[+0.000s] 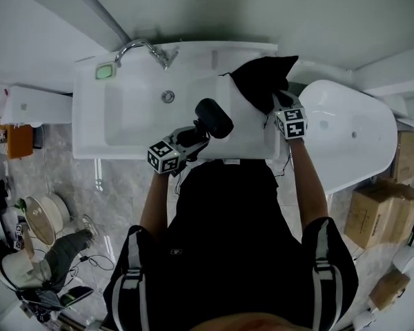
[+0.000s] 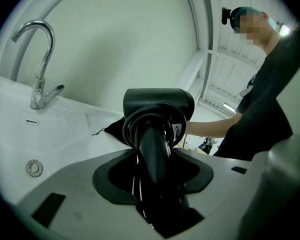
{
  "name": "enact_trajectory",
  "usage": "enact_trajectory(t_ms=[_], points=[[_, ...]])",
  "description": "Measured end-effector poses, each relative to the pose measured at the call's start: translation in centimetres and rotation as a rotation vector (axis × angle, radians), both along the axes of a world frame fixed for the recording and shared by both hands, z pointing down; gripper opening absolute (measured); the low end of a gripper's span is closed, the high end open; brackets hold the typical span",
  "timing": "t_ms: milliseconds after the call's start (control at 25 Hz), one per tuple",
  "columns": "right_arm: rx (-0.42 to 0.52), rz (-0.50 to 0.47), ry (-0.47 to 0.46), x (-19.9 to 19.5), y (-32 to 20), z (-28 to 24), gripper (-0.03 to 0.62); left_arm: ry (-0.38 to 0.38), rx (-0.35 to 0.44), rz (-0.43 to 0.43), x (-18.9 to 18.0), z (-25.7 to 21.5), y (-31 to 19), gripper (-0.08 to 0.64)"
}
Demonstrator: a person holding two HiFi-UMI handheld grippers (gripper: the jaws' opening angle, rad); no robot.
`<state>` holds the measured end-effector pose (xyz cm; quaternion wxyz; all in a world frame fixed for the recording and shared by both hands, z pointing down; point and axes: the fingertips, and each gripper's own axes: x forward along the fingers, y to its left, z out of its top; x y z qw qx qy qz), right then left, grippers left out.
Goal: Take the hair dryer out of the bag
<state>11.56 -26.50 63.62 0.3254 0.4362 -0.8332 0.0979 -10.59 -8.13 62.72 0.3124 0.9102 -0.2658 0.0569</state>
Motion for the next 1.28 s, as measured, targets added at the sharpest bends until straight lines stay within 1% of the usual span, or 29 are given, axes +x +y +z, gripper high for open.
enact_trajectory(t_ms=[120,160,240,320,440,560,640,760,880,960,1040,1280], points=[[-0.099,-0.14,0.114,-2.1,3.3,3.9,0.074,0.004,-0.001,0.013,0.5,0.0,-0.2,0.199],[-0.12,-0.182,0.151,-2.6,4.4,5.1,0.074,0.004,0.0,0.018,0.7,0.0,-0.2,0.199],[-0.138,-0.234,0.197,-3.0,6.1,7.1,0.078,0.004,0.002,0.029,1.1,-0.1,-0.1,0.199],[-0.131,-0.258,0.206,-3.1,7.1,8.0,0.106,0.004,0.003,0.038,1.3,-0.2,0.0,0.199],[-0.141,-0.294,0.197,-3.2,8.5,8.5,0.173,0.008,-0.003,0.047,1.6,-0.3,0.2,0.199],[-0.144,-0.313,0.208,-2.9,9.7,8.2,0.195,0.018,-0.006,0.057,1.8,-0.6,0.3,0.199],[-0.126,-0.298,0.189,-2.5,10.1,7.4,0.196,0.015,-0.003,0.066,2.1,-0.8,0.2,0.199],[-0.094,-0.27,0.103,-2.2,10.9,4.9,0.194,0.006,0.007,0.066,2.5,-1.1,0.1,0.199],[-0.069,-0.267,-0.002,-2.2,12.1,1.8,0.113,0.002,0.012,0.044,3.1,-1.6,-0.4,0.199],[-0.049,-0.272,-0.057,-2.1,12.8,0.0,0.094,0.005,0.018,0.025,3.8,-2.0,-0.7,0.199],[-0.028,-0.278,-0.084,-1.9,13.4,-1.1,0.088,0.005,0.026,0.005,4.3,-2.4,-0.9,0.199],[0.002,-0.301,-0.106,-1.3,14.8,-2.9,0.069,-0.005,0.019,-0.064,5.4,-3.5,-0.3,0.199]])
